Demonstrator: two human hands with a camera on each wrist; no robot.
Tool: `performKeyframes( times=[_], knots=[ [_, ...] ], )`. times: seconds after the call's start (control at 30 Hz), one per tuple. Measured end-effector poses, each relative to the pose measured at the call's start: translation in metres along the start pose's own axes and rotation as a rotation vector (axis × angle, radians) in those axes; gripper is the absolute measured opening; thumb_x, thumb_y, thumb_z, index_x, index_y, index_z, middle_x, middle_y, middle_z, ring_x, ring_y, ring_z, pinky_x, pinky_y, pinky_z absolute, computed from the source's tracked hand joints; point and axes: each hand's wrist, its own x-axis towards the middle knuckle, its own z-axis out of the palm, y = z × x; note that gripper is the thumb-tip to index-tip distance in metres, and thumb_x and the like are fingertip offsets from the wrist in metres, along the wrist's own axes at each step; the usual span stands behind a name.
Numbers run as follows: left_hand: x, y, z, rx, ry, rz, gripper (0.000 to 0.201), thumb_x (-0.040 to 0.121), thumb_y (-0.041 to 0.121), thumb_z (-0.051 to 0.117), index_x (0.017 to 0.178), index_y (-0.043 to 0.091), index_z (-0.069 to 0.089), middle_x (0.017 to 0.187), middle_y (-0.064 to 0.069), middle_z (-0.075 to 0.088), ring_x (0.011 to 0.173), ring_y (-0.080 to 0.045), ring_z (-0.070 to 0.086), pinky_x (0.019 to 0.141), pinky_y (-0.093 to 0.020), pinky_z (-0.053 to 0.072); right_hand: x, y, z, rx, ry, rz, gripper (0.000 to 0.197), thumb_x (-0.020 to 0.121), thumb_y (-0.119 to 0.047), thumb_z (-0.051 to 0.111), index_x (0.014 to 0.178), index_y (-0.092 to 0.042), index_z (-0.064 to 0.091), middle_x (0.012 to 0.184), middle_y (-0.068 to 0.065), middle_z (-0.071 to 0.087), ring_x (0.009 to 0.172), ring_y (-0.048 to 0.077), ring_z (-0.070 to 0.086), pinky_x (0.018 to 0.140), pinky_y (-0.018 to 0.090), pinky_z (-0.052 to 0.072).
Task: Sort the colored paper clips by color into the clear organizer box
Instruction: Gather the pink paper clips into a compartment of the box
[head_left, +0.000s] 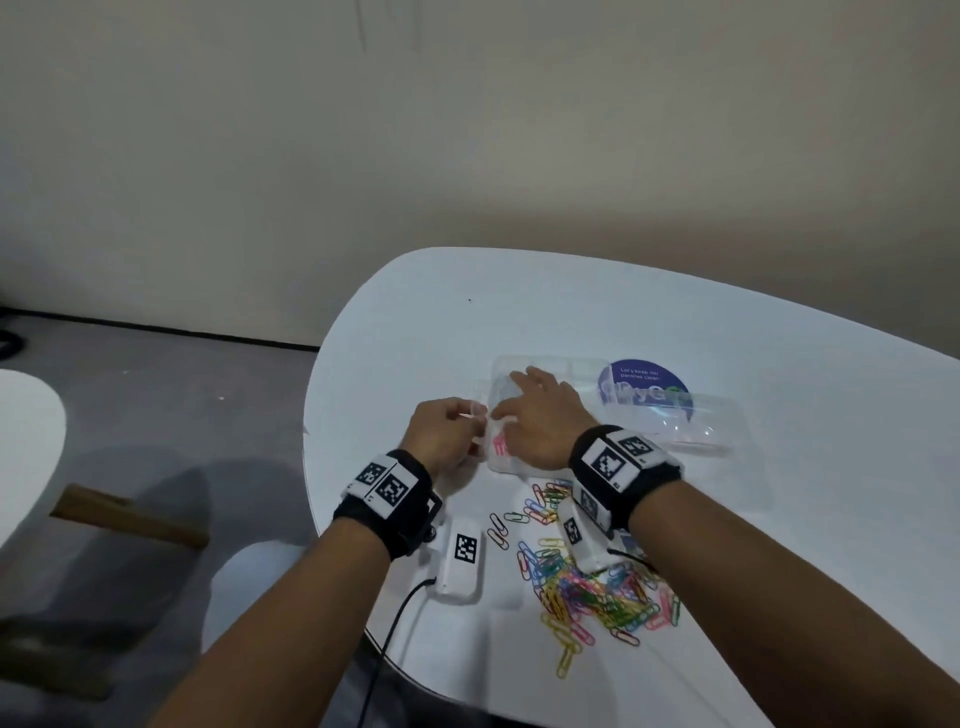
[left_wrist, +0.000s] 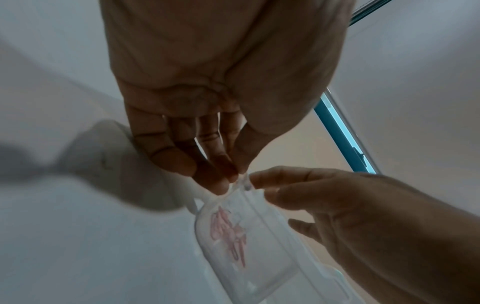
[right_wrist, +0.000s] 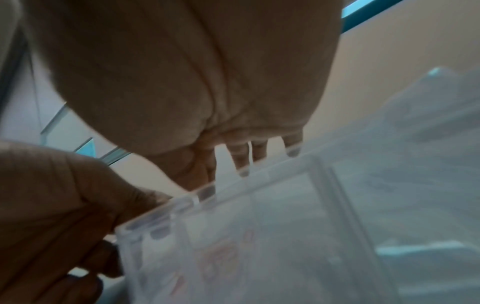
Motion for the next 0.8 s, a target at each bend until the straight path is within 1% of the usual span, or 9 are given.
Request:
performKeyframes(
  times=[0.1, 0.2, 0.3, 0.37, 0.43, 0.53, 0.6, 0.67, 0.8],
  knots=[
    [-0.002, 0.002, 0.0, 0.022, 0.003, -0.001, 0.012, 0.092, -0.001, 0.06, 0.086, 0.007, 0.066, 0.07, -0.007, 0.064, 0.051, -0.013, 0.06, 0.045, -0.02, 0.048, -0.002, 0.003, -0.002, 0.088, 0.188, 0.011, 0.031, 0.096, -0.022, 0.044, 0.12, -0.028, 0.063, 0.157, 0.005, 0.031, 0.148, 0.025, 0.01, 0.12, 0.048, 0.013],
    [-0.001, 0.002, 0.002, 0.074, 0.014, 0.006, 0.011, 0.091, 0.004, 0.063, 0.085, 0.012, 0.068, 0.076, -0.007, 0.066, 0.063, -0.018, 0.061, 0.055, -0.023, 0.052, -0.003, -0.002, 0.0, -0.01, 0.096, 0.017, 0.029, 0.095, -0.024, 0.046, 0.12, -0.027, 0.061, 0.154, 0.003, 0.035, 0.148, 0.024, 0.013, 0.12, 0.051, 0.01],
    [0.0, 0.003, 0.002, 0.102, 0.024, 0.007, 0.007, 0.091, 0.006, 0.065, 0.089, 0.011, 0.07, 0.08, -0.008, 0.067, 0.066, -0.018, 0.062, 0.056, -0.023, 0.053, -0.005, -0.003, 0.002, 0.045, 0.205, 0.015, 0.033, 0.094, -0.019, 0.047, 0.124, -0.024, 0.06, 0.141, 0.001, 0.05, 0.139, 0.021, 0.032, 0.119, 0.048, 0.014],
    [-0.003, 0.004, 0.003, 0.108, 0.036, 0.016, 0.006, 0.091, 0.006, 0.064, 0.094, 0.007, 0.07, 0.079, -0.007, 0.066, 0.063, -0.015, 0.06, 0.047, -0.017, 0.05, -0.008, 0.001, 0.002, 0.035, 0.237, 0.012, 0.039, 0.095, -0.02, 0.045, 0.131, -0.025, 0.057, 0.146, 0.0, 0.048, 0.142, 0.021, 0.029, 0.119, 0.047, 0.014],
    [-0.005, 0.005, 0.005, 0.123, 0.051, 0.021, 0.009, 0.091, 0.008, 0.065, 0.098, 0.006, 0.069, 0.08, -0.007, 0.066, 0.062, -0.014, 0.06, 0.043, -0.016, 0.046, -0.012, 0.006, 0.002, -0.04, 0.147, 0.006, 0.042, 0.097, -0.026, 0.044, 0.138, -0.028, 0.053, 0.157, -0.001, 0.034, 0.148, 0.021, 0.016, 0.121, 0.049, 0.011],
    [-0.008, 0.004, 0.003, 0.216, 0.1, 0.064, 0.017, 0.087, 0.019, 0.07, 0.103, 0.013, 0.064, 0.085, -0.005, 0.067, 0.065, -0.017, 0.063, 0.055, -0.022, 0.048, -0.024, 0.014, -0.004, 0.064, 0.186, -0.013, 0.044, 0.099, -0.03, 0.045, 0.142, -0.026, 0.049, 0.157, 0.002, 0.033, 0.147, 0.022, 0.02, 0.119, 0.044, 0.02],
    [-0.015, 0.003, -0.002, 0.315, 0.135, 0.15, 0.012, 0.085, 0.021, 0.072, 0.094, 0.017, 0.065, 0.079, 0.0, 0.064, 0.067, -0.015, 0.06, 0.064, -0.024, 0.045, -0.039, 0.021, -0.01, 0.227, 0.33, -0.015, 0.039, 0.098, -0.027, 0.049, 0.136, -0.021, 0.055, 0.142, 0.003, 0.051, 0.135, 0.021, 0.038, 0.111, 0.041, 0.034],
    [-0.029, 0.0, -0.006, 0.43, 0.101, 0.235, 0.005, 0.084, 0.019, 0.073, 0.084, 0.017, 0.068, 0.071, 0.003, 0.062, 0.065, -0.01, 0.058, 0.061, -0.021, 0.041, -0.057, 0.03, -0.013, 0.32, 0.423, -0.005, 0.029, 0.097, -0.024, 0.054, 0.123, -0.018, 0.066, 0.121, 0.001, 0.065, 0.113, 0.016, 0.054, 0.099, 0.036, 0.044],
    [-0.053, -0.002, -0.007, 0.643, -0.072, 0.306, 0.004, 0.083, 0.021, 0.074, 0.08, 0.023, 0.072, 0.078, 0.005, 0.068, 0.074, -0.008, 0.062, 0.063, -0.018, 0.043, -0.088, 0.049, -0.011, 0.417, 0.404, 0.035, 0.017, 0.093, -0.021, 0.061, 0.103, -0.016, 0.074, 0.101, -0.001, 0.073, 0.09, 0.012, 0.064, 0.087, 0.031, 0.052]
  ],
)
